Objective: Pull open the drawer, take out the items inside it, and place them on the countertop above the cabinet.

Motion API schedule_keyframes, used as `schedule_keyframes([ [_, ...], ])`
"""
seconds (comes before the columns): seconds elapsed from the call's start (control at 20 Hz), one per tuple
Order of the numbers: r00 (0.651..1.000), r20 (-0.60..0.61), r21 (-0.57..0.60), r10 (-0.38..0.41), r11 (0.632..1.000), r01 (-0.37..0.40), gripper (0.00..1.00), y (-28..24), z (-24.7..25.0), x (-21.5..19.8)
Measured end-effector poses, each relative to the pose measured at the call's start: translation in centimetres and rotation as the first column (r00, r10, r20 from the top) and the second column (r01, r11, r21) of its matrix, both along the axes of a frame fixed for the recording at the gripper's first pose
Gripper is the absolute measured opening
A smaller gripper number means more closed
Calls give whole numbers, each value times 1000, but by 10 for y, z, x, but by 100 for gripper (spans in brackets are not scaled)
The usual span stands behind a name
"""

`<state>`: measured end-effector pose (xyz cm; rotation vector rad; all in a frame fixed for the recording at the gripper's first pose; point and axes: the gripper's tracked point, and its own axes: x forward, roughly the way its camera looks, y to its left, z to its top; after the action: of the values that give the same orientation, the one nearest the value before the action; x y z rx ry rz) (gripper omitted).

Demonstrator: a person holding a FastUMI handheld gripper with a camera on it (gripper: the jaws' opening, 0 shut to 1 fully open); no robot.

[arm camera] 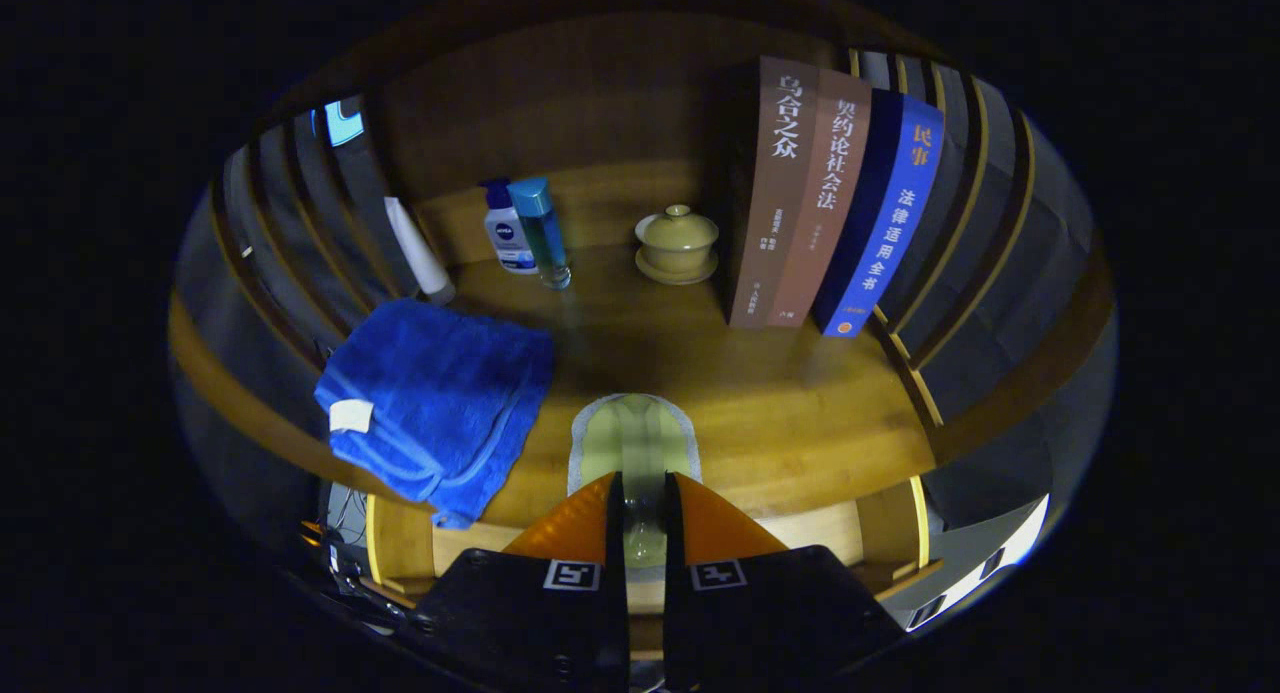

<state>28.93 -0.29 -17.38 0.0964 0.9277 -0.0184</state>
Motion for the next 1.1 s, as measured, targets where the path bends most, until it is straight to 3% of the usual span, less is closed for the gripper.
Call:
schedule_keyframes([
  [0.35, 997, 68, -63, -28, 997, 32, 19, -6, -22, 37],
  [0.55, 995, 91, -43, -39, 998, 43, 33, -1, -24, 35],
  [0.75, 995, 101, -41, -18, 999, 22, 100, 2, -25, 29],
  [0.95, 977, 214, -15, -9, 1000, 12, 98, 3, -4, 20],
  [1.1, 929, 370, 33, -1, 999, -13, 98, 5, 31, 2],
])
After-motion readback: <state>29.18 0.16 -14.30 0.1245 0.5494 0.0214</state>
